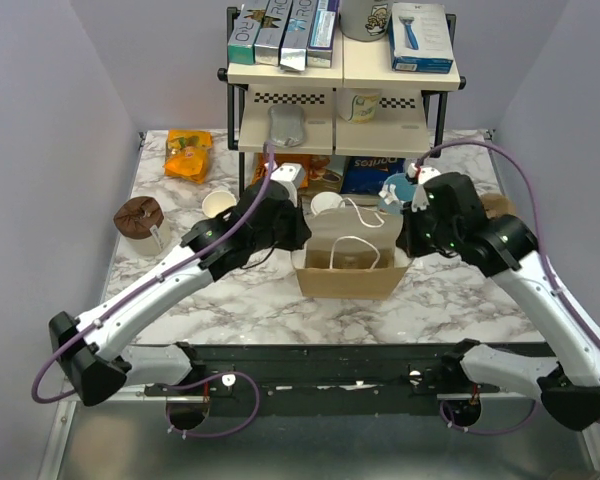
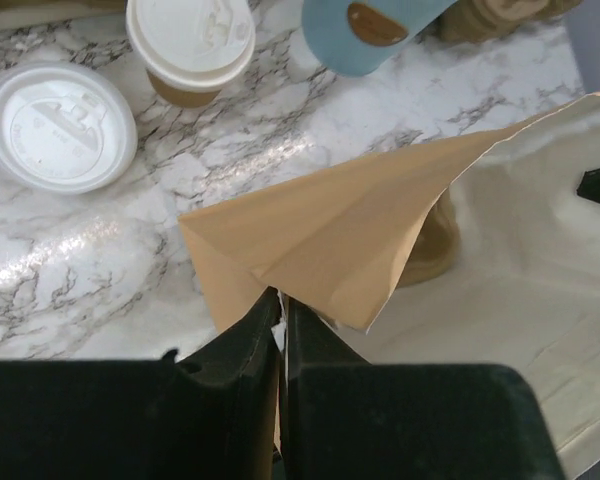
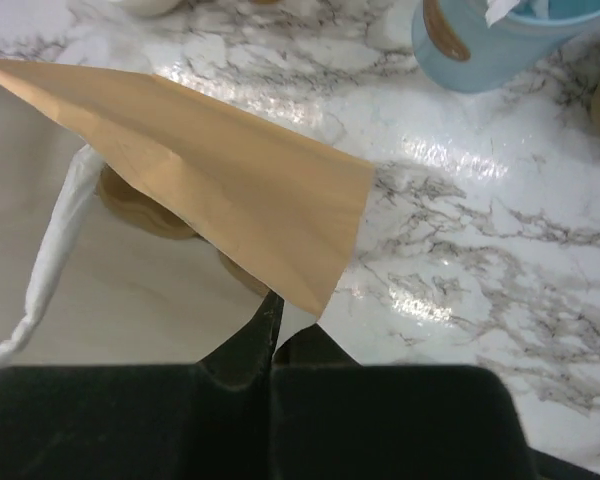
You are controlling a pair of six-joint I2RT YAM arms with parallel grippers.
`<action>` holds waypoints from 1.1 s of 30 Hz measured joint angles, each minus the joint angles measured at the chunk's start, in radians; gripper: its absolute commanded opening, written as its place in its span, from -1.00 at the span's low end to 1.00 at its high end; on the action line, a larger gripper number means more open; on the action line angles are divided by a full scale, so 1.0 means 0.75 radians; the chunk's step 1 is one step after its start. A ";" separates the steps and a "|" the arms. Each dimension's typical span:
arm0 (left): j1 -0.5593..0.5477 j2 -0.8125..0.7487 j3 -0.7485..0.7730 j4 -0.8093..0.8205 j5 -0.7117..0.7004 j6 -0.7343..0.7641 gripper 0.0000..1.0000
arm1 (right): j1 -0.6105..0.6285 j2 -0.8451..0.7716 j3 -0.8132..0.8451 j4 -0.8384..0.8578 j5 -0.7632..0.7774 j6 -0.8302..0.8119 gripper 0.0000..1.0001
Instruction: Pack the takeout coffee
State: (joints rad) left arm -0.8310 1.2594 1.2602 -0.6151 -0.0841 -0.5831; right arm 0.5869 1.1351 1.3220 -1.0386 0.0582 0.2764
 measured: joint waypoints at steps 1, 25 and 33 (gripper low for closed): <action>0.000 -0.027 -0.011 0.024 0.008 0.003 -0.43 | 0.000 -0.042 -0.002 0.013 -0.008 -0.021 -0.99; -0.001 -0.520 -0.433 0.464 0.599 0.065 0.98 | -0.002 -0.379 -0.281 0.489 -0.192 -0.471 -0.99; -0.021 -0.596 -0.630 0.741 0.964 0.084 0.98 | -0.001 -0.425 -0.460 0.581 -0.162 -0.596 -0.99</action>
State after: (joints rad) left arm -0.8471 0.8124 0.7876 -0.0593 0.6388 -0.5198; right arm 0.5861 0.8165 0.9771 -0.6029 -0.0635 -0.1703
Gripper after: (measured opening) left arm 0.988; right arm 0.012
